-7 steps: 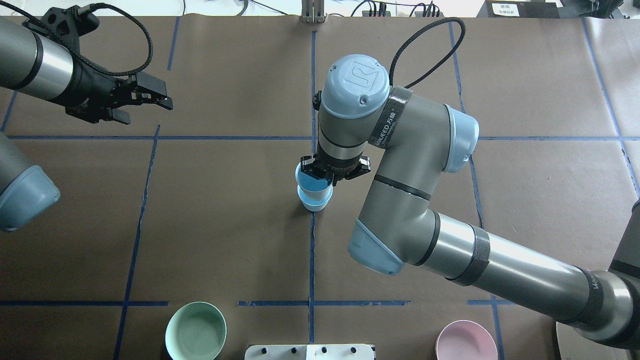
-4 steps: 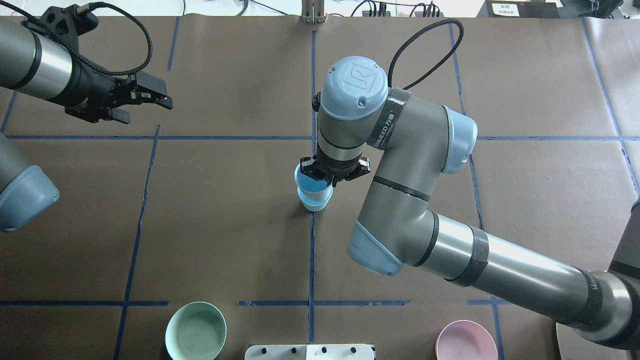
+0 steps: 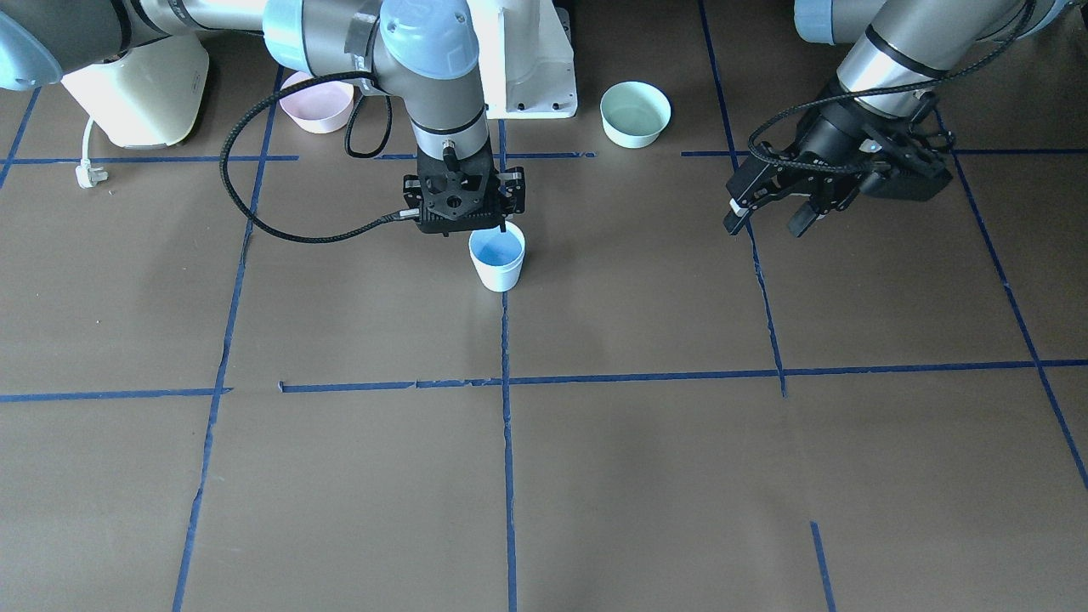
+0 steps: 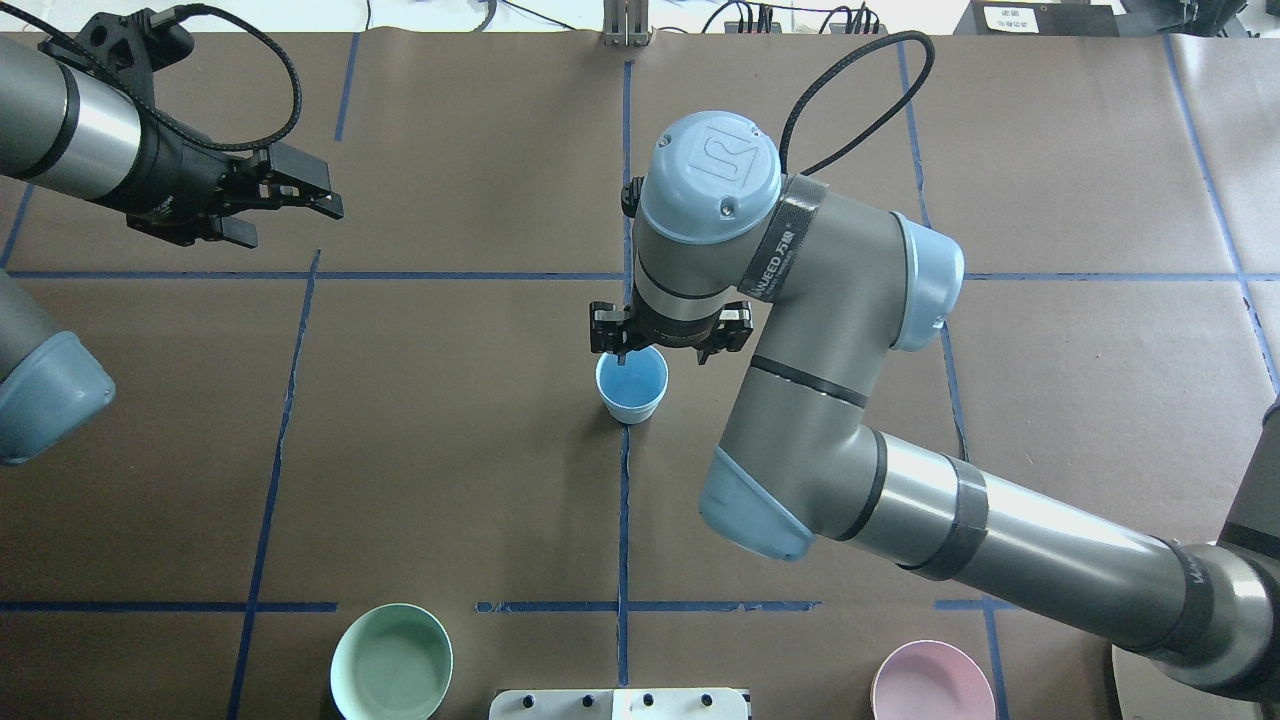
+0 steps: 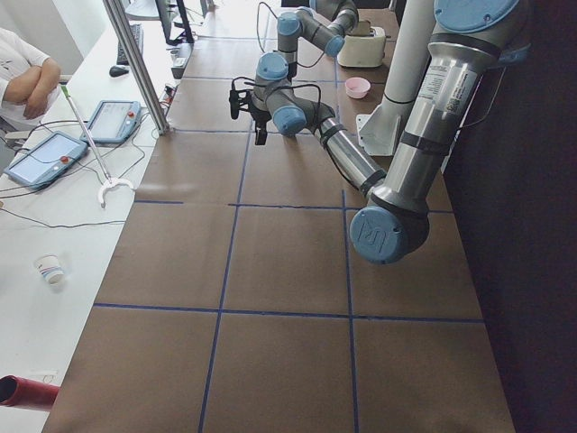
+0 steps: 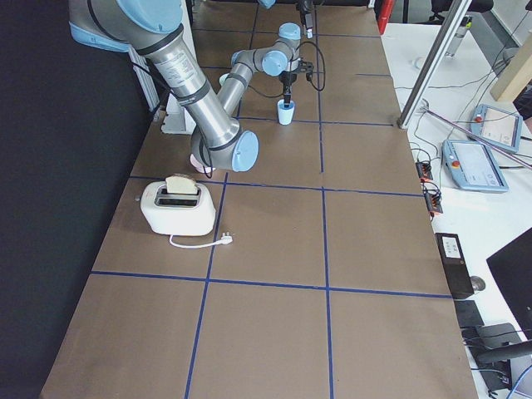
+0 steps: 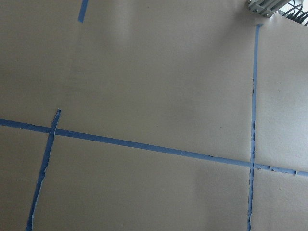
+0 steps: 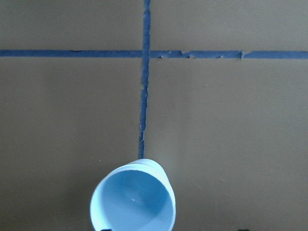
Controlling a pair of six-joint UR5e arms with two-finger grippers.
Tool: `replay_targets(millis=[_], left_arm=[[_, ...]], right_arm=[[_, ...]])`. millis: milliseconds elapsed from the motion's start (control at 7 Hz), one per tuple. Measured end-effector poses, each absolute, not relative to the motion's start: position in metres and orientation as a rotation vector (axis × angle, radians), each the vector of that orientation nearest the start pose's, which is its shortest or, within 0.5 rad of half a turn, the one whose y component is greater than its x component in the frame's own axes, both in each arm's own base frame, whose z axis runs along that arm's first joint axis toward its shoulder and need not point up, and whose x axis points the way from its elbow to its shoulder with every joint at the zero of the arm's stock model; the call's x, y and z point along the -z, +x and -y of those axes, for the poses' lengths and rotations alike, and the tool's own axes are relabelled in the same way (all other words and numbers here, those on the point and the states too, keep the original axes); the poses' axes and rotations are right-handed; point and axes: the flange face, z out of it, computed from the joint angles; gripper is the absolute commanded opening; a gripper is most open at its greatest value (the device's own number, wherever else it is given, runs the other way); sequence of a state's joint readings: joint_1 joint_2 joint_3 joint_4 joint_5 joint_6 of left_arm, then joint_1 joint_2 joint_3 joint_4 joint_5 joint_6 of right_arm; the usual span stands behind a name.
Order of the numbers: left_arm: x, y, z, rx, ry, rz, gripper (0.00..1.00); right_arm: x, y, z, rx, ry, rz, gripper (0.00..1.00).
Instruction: Stack blue cups with both arms
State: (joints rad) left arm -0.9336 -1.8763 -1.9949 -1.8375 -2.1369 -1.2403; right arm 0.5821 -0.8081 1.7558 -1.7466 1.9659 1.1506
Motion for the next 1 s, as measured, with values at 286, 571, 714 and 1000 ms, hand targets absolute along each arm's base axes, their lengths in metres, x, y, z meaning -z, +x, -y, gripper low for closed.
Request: replay_targets(millis=[286, 571, 714, 1000], left_arm=[[-0.311, 0.244, 0.482, 0.183, 0.181, -1.022, 1.00], [-0.367, 0.201, 0.484, 0.073, 0.236, -0.925, 1.00], [-0.399, 0.166, 0.488, 0.011, 0.260, -0.880, 1.00], [-0.478, 0.078, 0.511, -0.108, 0.288, -0.818, 1.00]], right_arm=[[-0.193, -0.383, 0.459, -0.027, 0.047, 0.858, 1.00], [-0.274, -0.282, 0.481, 0.075, 0.084, 0.809, 1.00], [-0.323, -0.228, 0.490, 0.143, 0.096, 0.778, 1.00], [-0.418, -0.119, 0.496, 0.245, 0.097, 0.759, 1.00]])
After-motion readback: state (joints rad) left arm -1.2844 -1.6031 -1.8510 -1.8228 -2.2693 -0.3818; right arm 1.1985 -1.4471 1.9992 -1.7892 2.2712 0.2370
